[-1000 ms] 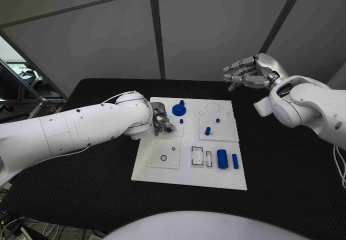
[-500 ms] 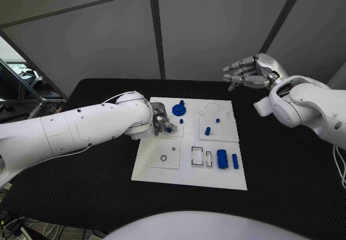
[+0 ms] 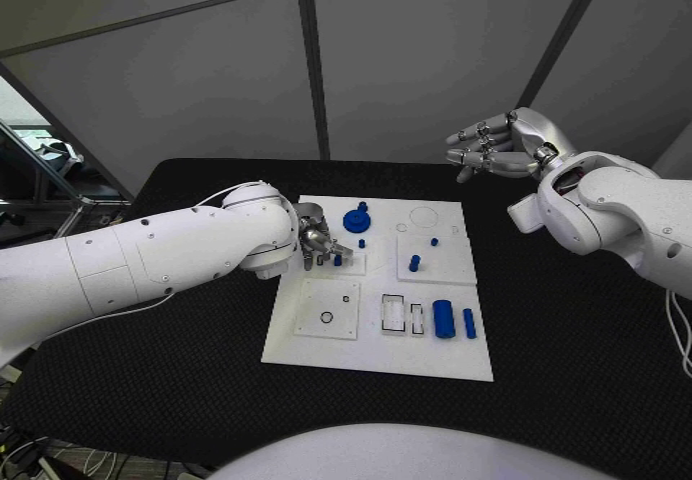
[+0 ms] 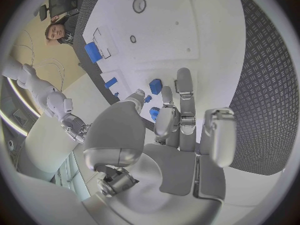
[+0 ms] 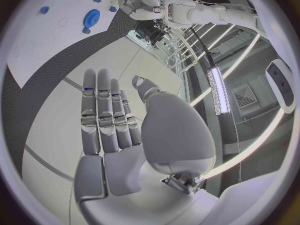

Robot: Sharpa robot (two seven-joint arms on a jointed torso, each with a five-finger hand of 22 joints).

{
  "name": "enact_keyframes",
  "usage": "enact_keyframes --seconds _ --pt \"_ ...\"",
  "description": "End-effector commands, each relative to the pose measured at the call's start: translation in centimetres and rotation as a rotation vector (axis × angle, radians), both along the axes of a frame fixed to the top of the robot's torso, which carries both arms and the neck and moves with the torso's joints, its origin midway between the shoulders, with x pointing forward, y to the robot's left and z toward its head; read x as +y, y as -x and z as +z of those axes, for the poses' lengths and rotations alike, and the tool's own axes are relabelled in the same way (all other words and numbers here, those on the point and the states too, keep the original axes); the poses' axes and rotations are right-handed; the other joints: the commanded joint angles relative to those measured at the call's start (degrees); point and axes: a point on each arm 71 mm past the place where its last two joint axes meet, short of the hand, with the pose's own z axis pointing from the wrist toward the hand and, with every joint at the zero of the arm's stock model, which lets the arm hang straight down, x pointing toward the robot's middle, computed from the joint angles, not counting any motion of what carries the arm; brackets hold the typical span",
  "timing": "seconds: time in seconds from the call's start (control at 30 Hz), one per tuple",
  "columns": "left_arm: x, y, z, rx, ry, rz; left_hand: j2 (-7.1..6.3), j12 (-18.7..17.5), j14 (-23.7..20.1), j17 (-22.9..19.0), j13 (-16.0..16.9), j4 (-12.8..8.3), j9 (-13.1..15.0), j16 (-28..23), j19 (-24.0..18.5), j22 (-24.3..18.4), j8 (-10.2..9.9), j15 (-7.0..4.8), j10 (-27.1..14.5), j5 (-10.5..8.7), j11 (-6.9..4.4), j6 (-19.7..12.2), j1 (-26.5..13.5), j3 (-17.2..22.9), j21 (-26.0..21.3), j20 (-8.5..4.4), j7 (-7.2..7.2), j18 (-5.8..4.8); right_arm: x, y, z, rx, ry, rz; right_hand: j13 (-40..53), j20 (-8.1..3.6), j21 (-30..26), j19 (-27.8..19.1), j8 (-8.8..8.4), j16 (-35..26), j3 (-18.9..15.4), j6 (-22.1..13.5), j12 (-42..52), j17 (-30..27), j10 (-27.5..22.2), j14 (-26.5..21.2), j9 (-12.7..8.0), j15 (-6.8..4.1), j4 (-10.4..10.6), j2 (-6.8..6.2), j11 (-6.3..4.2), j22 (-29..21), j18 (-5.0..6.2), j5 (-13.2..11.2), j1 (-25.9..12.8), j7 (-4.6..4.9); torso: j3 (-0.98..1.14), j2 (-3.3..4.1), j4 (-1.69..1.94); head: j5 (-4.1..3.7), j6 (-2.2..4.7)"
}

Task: Assemble the parts on the task board

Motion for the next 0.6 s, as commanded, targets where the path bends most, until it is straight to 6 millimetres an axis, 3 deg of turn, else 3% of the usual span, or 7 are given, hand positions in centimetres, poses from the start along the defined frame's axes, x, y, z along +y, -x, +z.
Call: enact_keyframes --seconds 0.03,0.37,0.6 --pt "0.1 0.0 0.6 0.007 0.032 0.014 -0.14 0.08 0.39 0.10 -0.19 0.35 0.11 -0.30 4.00 10.40 -0.24 -0.08 0.10 0.20 -0.15 0.23 0.71 -1.06 -0.02 -0.48 0.04 1.48 -0.1 -0.1 0.0 -0.004 0.022 0.005 -0.11 -0.19 -0.46 0.45 0.40 -0.17 0.08 0.22 -0.05 -0.12 -0.02 -0.32 0.09 0.18 0.24 -0.06 0.34 -0.12 0.17 -0.12 -0.32 0.14 -0.02 -0.02 -0.04 -0.06 0.21" --pt "1.0 -0.2 2.4 0.019 0.092 0.030 0.47 -0.98 0.37 0.18 -1.58 1.57 -0.26 -0.44 3.35 8.96 -1.26 0.21 -1.04 0.33 0.30 -1.20 3.18 -4.58 -1.08 -0.27 0.63 1.82 -0.6 -0.4 -0.2 -0.006 0.048 -0.009 -0.17 -0.20 -0.55 0.54 0.52 -0.14 0.08 0.40 -0.01 -0.19 0.03 -0.27 0.13 0.15 0.21 -0.06 0.30 -0.21 0.19 -0.14 -0.24 0.10 0.05 0.00 0.02 -0.17 0.63" --pt "2.3 -1.7 3.9 0.047 0.057 0.017 2.36 -4.19 0.22 0.22 -5.61 1.97 -4.56 -0.67 1.77 5.58 -6.04 1.09 -4.16 0.61 1.68 -3.84 7.01 -7.15 -3.64 0.47 2.34 2.61 -0.6 -0.5 -0.3 -0.007 0.059 -0.011 -0.23 -0.24 -0.63 0.75 0.63 -0.05 0.11 0.57 0.09 -0.26 0.22 -0.08 0.16 0.07 0.20 0.01 0.22 -0.30 0.22 -0.08 -0.15 0.04 0.04 0.02 -0.03 -0.22 1.03"
